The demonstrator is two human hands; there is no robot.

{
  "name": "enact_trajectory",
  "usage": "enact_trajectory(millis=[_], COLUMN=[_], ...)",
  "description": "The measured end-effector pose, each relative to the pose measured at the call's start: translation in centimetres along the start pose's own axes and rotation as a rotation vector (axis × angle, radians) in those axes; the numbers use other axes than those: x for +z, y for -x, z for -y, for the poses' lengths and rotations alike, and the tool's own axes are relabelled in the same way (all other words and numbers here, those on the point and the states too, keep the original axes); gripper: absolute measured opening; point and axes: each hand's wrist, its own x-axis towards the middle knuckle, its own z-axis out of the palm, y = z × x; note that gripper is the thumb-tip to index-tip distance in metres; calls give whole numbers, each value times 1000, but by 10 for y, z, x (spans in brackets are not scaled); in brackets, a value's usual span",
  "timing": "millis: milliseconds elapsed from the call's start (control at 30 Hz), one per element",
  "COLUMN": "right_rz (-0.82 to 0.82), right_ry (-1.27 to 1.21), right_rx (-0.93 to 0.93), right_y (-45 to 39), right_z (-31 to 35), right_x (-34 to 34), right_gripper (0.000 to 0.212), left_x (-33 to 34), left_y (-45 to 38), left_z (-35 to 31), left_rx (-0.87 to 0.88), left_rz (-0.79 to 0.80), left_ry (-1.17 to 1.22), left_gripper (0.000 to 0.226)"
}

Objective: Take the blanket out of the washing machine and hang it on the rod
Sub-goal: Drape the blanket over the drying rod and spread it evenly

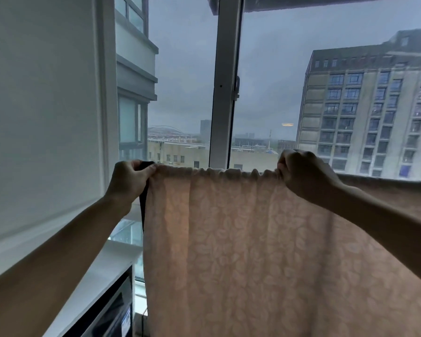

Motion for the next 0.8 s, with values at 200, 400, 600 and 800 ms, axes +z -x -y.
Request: enact_trajectory(millis=[200,400,600,800], right_rz=[13,-22,-7,-26], right_ry=[-36,-99,-192,-252], right_rx=[-6,-46,-180,-235], right_y=[-17,-25,-32,-38], right_z=[36,61,90,116], right_x=[17,38,54,66], right_gripper=[11,12,12,13], left_x=[-28,-65,-89,-52], left_y=[-23,-31,-20,-30], left_z=[24,57,75,53], left_rx=[93,121,-215,-22], left_rz=[-166,-269,26,308], left_ry=[-31,-226,-827,-312], left_gripper=[22,24,33,24])
